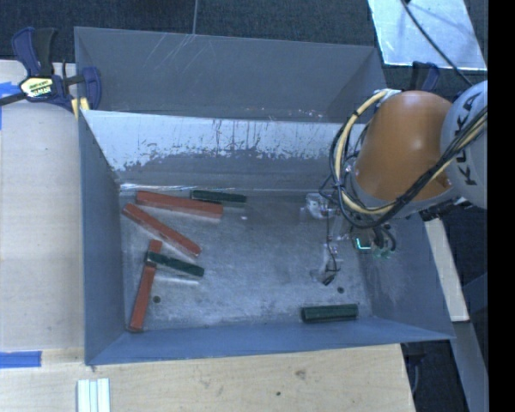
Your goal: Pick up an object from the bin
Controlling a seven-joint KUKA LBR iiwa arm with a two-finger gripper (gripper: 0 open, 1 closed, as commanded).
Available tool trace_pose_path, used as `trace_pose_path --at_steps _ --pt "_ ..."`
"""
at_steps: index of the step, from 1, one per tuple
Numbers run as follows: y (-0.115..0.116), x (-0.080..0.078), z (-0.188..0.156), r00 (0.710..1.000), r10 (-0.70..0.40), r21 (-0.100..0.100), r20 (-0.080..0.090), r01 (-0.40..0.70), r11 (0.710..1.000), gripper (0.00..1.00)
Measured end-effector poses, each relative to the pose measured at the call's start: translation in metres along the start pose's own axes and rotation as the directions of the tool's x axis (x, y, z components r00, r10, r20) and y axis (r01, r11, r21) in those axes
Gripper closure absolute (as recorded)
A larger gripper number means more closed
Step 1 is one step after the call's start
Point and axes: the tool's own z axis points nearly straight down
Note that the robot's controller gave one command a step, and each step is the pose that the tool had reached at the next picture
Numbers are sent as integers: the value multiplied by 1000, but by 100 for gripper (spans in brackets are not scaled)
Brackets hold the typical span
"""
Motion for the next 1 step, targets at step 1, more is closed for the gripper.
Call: trace_pose_path --at_steps 1 --pt "62 -68 -24 998 66 -4 16 -66 998 0"
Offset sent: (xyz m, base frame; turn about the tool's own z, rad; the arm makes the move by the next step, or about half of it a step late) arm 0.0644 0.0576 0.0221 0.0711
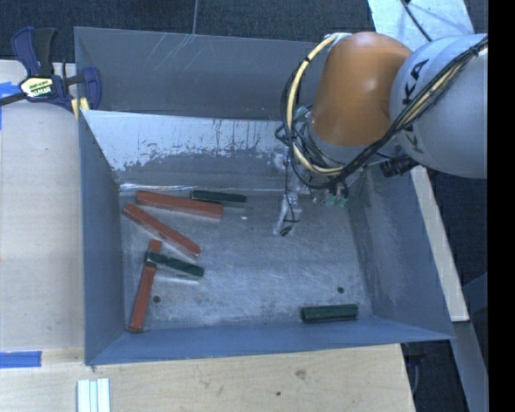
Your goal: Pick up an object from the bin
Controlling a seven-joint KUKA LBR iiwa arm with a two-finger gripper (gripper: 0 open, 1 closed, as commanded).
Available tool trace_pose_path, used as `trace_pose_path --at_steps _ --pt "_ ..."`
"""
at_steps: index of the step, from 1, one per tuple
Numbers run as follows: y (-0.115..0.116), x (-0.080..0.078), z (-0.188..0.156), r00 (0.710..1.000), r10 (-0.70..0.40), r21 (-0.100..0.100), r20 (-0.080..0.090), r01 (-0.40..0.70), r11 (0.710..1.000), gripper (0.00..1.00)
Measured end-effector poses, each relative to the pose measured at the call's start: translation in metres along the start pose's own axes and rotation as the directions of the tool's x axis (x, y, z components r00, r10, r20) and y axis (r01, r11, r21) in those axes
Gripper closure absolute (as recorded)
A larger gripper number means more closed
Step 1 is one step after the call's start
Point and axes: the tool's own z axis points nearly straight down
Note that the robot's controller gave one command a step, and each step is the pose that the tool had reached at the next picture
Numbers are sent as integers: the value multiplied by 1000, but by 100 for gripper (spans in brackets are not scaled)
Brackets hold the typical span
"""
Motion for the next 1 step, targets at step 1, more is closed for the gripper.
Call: trace_pose_path --at_steps 1 --pt "15 -15 101 968 251 7 -13 -251 968 0"
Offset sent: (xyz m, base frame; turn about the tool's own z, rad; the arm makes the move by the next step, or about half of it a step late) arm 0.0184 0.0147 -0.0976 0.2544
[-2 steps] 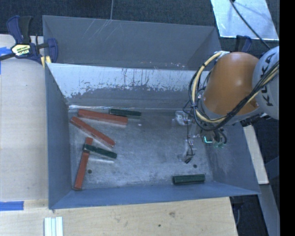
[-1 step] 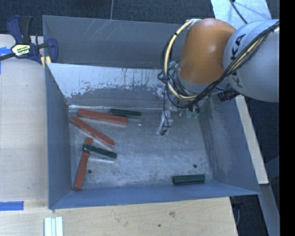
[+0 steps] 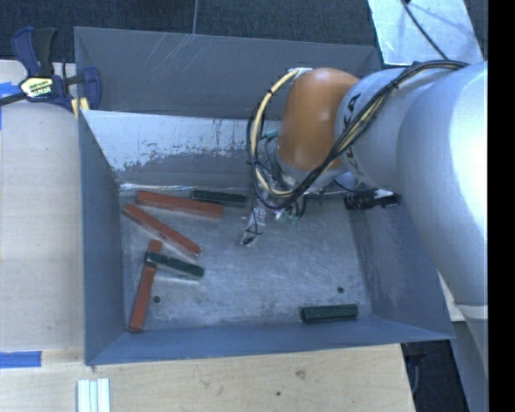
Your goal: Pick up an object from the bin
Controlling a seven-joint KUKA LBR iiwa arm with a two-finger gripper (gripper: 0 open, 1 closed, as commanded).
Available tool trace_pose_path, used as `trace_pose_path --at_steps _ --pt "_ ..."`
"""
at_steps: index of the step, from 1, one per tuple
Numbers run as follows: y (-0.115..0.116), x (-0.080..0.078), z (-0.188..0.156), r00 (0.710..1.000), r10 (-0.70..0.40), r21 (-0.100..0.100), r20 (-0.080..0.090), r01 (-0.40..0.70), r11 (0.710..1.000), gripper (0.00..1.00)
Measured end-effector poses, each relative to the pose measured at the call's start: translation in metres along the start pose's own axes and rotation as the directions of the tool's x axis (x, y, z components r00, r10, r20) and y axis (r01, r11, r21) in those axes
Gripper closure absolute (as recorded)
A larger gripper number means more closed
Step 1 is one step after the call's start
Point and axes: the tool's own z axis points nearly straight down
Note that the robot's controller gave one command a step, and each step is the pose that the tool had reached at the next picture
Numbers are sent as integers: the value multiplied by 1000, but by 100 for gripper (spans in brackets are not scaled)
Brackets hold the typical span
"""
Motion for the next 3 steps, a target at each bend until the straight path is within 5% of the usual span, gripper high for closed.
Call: trace_pose_path --at_steps 1,2,3 --pt "0 -2 -3 1000 -2 -1 5 2 1000 100" --pt "-20 -15 1 977 -214 -2 11 214 977 100" --pt "46 28 -14 983 -182 -4 5 182 983 100"
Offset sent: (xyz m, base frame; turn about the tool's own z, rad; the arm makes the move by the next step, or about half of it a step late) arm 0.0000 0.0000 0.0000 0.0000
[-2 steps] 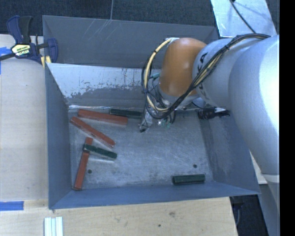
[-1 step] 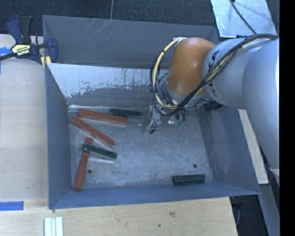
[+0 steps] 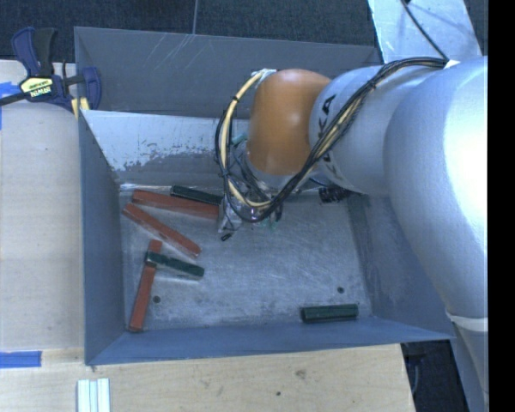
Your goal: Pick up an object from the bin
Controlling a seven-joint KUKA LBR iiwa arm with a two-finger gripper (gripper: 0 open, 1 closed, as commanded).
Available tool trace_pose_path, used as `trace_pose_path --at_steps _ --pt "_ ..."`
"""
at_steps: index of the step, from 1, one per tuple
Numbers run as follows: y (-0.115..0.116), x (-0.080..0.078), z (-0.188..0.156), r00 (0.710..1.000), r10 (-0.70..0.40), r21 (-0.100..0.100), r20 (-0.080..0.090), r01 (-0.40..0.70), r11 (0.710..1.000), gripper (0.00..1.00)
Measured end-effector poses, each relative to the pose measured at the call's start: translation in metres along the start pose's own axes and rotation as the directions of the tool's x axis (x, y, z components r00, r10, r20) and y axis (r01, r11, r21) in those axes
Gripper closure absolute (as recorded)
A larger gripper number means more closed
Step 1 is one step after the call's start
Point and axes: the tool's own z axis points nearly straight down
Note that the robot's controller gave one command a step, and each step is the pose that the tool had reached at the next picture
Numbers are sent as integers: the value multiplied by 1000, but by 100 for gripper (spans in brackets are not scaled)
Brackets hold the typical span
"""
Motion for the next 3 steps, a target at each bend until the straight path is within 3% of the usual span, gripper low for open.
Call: trace_pose_path --at_steps 1,2,3 --pt "-5 -1 1 1000 5 4 0 -5 1000 0" --pt "85 7 15 999 50 6 0 -50 999 0" --pt "84 4 12 999 53 -1 10 -53 999 100"
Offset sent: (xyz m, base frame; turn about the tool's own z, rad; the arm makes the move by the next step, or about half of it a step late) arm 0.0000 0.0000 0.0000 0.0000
